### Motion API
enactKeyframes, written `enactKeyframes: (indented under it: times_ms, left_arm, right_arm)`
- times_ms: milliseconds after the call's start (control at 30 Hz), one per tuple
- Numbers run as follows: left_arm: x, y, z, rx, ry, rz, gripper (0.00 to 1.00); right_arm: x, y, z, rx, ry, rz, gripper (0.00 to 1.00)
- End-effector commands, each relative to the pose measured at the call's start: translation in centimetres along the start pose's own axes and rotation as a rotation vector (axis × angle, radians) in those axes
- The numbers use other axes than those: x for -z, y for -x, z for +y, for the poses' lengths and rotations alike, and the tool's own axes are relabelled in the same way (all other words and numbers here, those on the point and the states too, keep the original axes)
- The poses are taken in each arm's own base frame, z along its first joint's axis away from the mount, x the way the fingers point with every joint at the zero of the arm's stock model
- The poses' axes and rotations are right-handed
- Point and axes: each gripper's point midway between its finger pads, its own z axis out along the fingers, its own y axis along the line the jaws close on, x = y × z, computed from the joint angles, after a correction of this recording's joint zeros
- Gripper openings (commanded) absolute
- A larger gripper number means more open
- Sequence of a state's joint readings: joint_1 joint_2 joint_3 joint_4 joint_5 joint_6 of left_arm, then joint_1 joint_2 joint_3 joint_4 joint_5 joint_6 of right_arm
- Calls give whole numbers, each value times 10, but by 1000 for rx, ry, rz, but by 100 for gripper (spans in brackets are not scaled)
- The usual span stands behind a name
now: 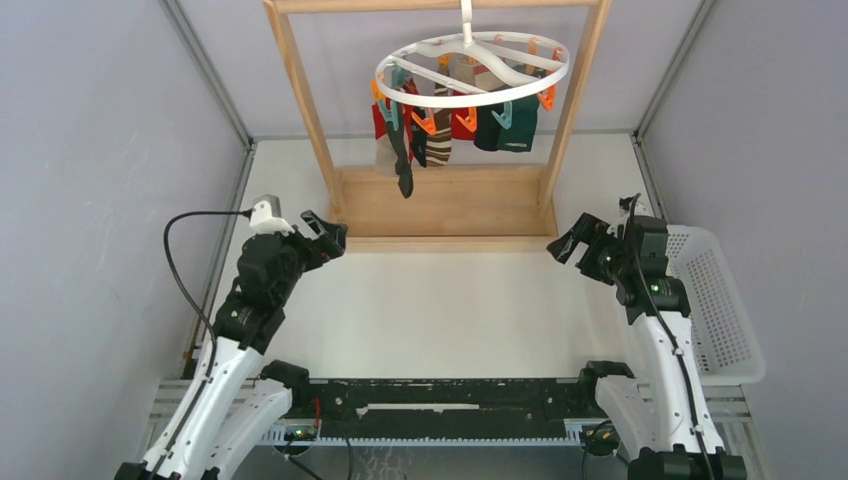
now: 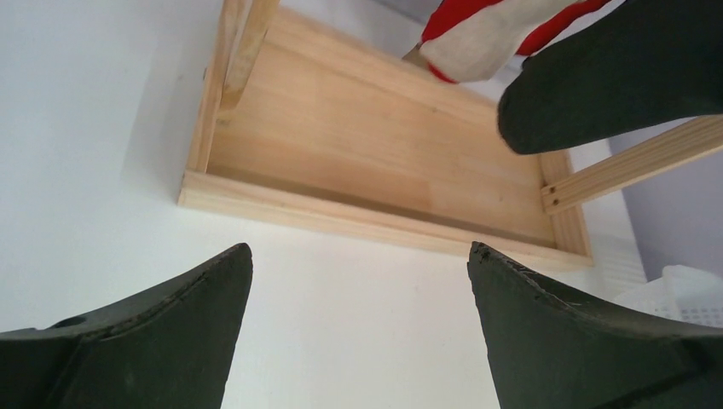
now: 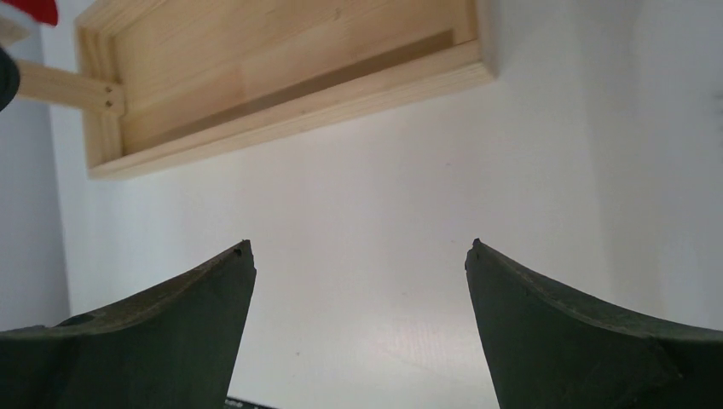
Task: Remove the socks clipped to the hanger
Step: Move the bin to the center of the board.
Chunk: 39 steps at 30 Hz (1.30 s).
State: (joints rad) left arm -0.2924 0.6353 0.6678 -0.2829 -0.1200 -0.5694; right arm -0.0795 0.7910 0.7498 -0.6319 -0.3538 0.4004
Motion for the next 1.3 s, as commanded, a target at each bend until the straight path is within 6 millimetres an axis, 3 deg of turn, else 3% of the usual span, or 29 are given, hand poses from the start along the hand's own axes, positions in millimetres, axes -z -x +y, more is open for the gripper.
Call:
enactKeyframes:
  times_ms: [0, 233, 333, 433, 633, 1000, 1133, 1267]
  left_arm:
    - [-3, -3, 0, 62, 34, 36, 100]
    - [-18, -31, 14, 129, 84, 113, 100]
    - [-21, -31, 3, 108, 12, 116, 100]
    - [-21, -29, -1, 88, -5, 122, 100]
    - [-21, -32, 1, 79, 5, 139, 100]
    - [-19, -37, 1, 121, -25, 110, 100]
    - [-16, -41, -9, 106, -80, 143, 100]
    - [-14, -40, -7, 89, -61, 157, 100]
  right_arm:
    - [16, 27, -22, 15, -186, -116, 100]
    - [3, 31, -9, 1, -124, -124, 100]
    - [1, 33, -3, 25, -104, -139, 88]
    - [-3, 29, -24, 28, -230, -100, 85]
    - [5, 38, -62, 58, -490, -139, 90]
    - [-11, 54, -97, -5, -612, -140, 91]
    - [-27, 49, -107, -23, -630, -91, 91]
    - [-42, 39, -116, -32, -644, -32, 86]
